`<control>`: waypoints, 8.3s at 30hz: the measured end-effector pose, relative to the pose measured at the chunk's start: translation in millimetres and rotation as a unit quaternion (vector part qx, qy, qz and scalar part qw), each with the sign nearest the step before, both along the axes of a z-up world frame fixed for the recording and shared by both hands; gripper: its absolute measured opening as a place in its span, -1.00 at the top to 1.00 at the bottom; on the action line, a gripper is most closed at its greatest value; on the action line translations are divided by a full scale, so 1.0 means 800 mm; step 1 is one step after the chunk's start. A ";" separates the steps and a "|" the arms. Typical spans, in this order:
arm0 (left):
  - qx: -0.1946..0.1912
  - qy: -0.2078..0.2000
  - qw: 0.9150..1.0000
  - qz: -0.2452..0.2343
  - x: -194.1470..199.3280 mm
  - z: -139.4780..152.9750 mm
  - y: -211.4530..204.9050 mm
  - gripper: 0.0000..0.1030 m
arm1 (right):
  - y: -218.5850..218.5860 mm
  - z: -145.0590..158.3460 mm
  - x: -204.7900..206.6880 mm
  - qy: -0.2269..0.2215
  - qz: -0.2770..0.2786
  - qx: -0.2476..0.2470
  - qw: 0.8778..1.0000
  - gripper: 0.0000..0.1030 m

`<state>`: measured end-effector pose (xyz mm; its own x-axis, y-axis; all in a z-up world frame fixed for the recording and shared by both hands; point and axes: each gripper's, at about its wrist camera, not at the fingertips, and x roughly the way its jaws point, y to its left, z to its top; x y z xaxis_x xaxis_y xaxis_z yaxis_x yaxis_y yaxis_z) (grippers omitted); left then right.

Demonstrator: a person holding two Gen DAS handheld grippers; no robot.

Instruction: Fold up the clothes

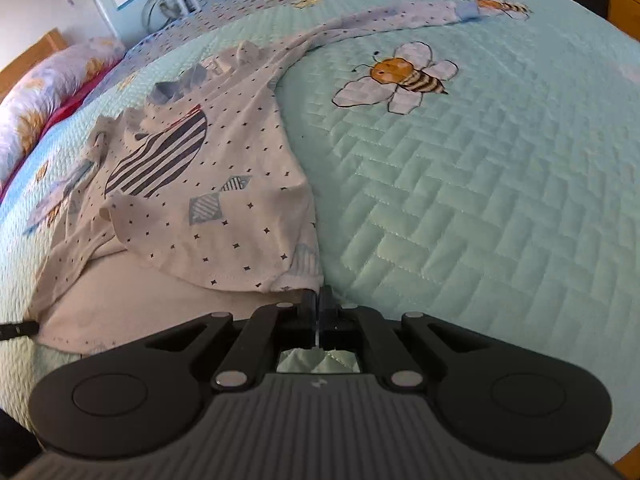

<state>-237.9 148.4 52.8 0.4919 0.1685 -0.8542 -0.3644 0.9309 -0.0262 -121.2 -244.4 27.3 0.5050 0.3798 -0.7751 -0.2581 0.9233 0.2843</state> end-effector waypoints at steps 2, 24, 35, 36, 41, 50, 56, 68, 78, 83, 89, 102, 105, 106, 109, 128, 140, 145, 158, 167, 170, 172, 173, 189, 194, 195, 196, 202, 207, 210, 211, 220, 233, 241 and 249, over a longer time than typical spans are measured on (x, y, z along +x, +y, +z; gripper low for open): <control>-0.010 0.003 1.000 -0.003 -0.003 0.002 0.007 0.87 | -0.003 0.001 0.001 0.002 0.010 0.000 1.000 1.00; 0.056 -0.097 0.992 -0.064 0.079 0.116 0.029 0.38 | 0.005 0.064 0.066 -0.072 0.089 -0.015 0.993 0.52; 0.096 -0.096 0.982 -0.133 0.275 0.101 0.017 0.25 | 0.145 0.084 0.190 -0.142 0.194 -0.028 0.970 0.21; 0.098 -0.091 0.981 -0.137 0.286 0.096 0.014 0.25 | 0.155 0.082 0.200 -0.141 0.198 -0.026 0.970 0.21; 0.092 -0.056 0.984 -0.142 0.317 0.062 -0.001 0.24 | 0.198 0.067 0.237 -0.133 0.223 -0.033 0.965 0.21; 0.074 -0.009 0.991 -0.114 0.325 0.014 0.001 0.12 | 0.270 0.059 0.301 -0.151 0.235 -0.049 0.959 0.21; 0.062 -0.012 0.991 -0.119 0.331 0.019 0.004 0.11 | 0.320 0.044 0.326 -0.172 0.287 -0.083 0.939 0.21; 0.050 -0.023 0.989 -0.135 0.331 0.011 0.009 0.04 | 0.363 0.025 0.318 -0.160 0.444 -0.090 0.877 0.21; 0.050 -0.024 0.988 -0.146 0.334 0.007 0.012 -0.02 | 0.383 0.020 0.344 -0.114 0.489 -0.094 0.860 0.24; 0.044 -0.027 0.988 -0.145 0.334 0.008 0.016 -0.02 | 0.382 0.030 0.341 -0.111 0.497 -0.091 0.856 0.74; 0.036 -0.031 0.990 -0.135 0.335 0.011 0.024 -0.02 | 0.380 0.041 0.339 -0.135 0.473 -0.086 0.866 0.95; 0.058 -0.065 0.993 -0.085 0.349 0.019 0.055 -0.02 | 0.428 0.021 0.380 -0.217 0.379 -0.141 0.888 1.00; 0.063 -0.073 0.993 -0.073 0.352 0.021 0.062 -0.02 | 0.401 0.037 0.397 -0.168 0.355 -0.048 0.918 0.99; 0.065 -0.076 0.993 -0.069 0.353 0.022 0.065 -0.02 | 0.391 0.044 0.399 -0.141 0.363 -0.015 0.921 0.93; 0.065 -0.084 0.992 -0.064 0.346 0.024 0.063 -0.03 | 0.370 0.054 0.386 -0.139 0.396 -0.020 0.907 0.53; 0.090 -0.062 0.990 -0.093 0.368 0.015 0.028 -0.12 | 0.395 0.029 0.358 -0.198 0.418 -0.129 0.877 0.98; 0.057 -0.122 0.977 -0.165 0.372 0.030 0.044 -0.11 | 0.286 0.039 0.387 -0.099 0.263 0.069 0.957 0.47; 0.056 -0.098 0.973 -0.200 0.402 0.001 0.044 -0.03 | 0.240 0.013 0.357 -0.070 0.237 0.075 0.966 0.45; -0.016 -0.130 0.988 -0.076 0.440 0.026 0.118 0.91 | 0.214 -0.008 0.356 -0.055 0.191 0.094 0.975 0.45; 0.008 -0.104 0.991 -0.084 0.424 0.014 0.138 0.54 | 0.196 0.007 0.348 -0.056 0.195 0.118 0.972 0.20; -0.011 -0.117 0.988 -0.096 0.422 0.017 0.147 0.50 | 0.199 0.010 0.343 -0.062 0.203 0.109 0.971 0.20; -0.029 -0.124 0.986 -0.109 0.420 0.019 0.153 0.46 | 0.200 0.010 0.341 -0.062 0.206 0.106 0.971 0.19; -0.035 -0.125 0.985 -0.112 0.420 0.019 0.155 0.40 | 0.200 0.010 0.341 -0.061 0.207 0.107 0.971 0.19; -0.063 -0.090 0.987 -0.115 0.414 0.006 0.160 0.60 | 0.195 0.005 0.337 -0.055 0.198 0.111 0.972 0.17; 0.051 -0.088 0.992 -0.076 0.392 0.013 0.137 0.89 | 0.190 0.017 0.341 -0.082 0.186 0.094 0.975 0.16; 0.045 -0.088 0.993 -0.063 0.389 0.012 0.144 0.89 | 0.188 0.021 0.343 -0.093 0.180 0.088 0.975 0.16; 0.039 -0.088 0.994 -0.050 0.387 0.010 0.150 0.89 | 0.186 0.026 0.349 -0.102 0.175 0.085 0.976 0.09; 0.055 -0.083 0.994 -0.046 0.386 0.006 0.145 0.89 | 0.216 0.033 0.383 -0.160 0.231 -0.005 0.960 -0.10; 0.058 -0.078 0.994 -0.054 0.389 0.004 0.147 0.89 | 0.256 0.028 0.406 -0.172 0.330 -0.061 0.926 -0.10; 0.061 -0.076 0.994 -0.058 0.392 0.001 0.147 0.88 | 0.262 0.026 0.420 -0.164 0.358 -0.082 0.915 -0.10; 0.059 -0.077 0.994 -0.058 0.392 0.001 0.147 0.88 | 0.259 0.027 0.425 -0.156 0.360 -0.077 0.917 -0.10; 0.057 -0.091 0.993 -0.045 0.401 0.007 0.147 0.87 | 0.245 0.016 0.446 -0.090 0.345 -0.026 0.934 0.89; 0.103 -0.086 0.990 -0.047 0.418 0.010 0.132 0.87 | 0.234 0.015 0.455 -0.116 0.216 -0.042 0.969 0.90; 0.109 -0.070 0.992 -0.004 0.413 -0.006 0.156 1.00 | 0.225 0.001 0.468 -0.117 0.181 -0.038 0.976 0.90; 0.076 -0.121 0.990 0.021 0.378 0.039 0.148 0.97 | 0.153 0.043 0.442 -0.113 0.104 0.091 0.984 0.69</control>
<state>64.7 267.0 83.6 0.6686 0.3104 -0.6757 -0.4035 0.9148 0.0210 232.2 -122.3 61.5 0.5537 0.6146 -0.5619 -0.5113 0.7835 0.3531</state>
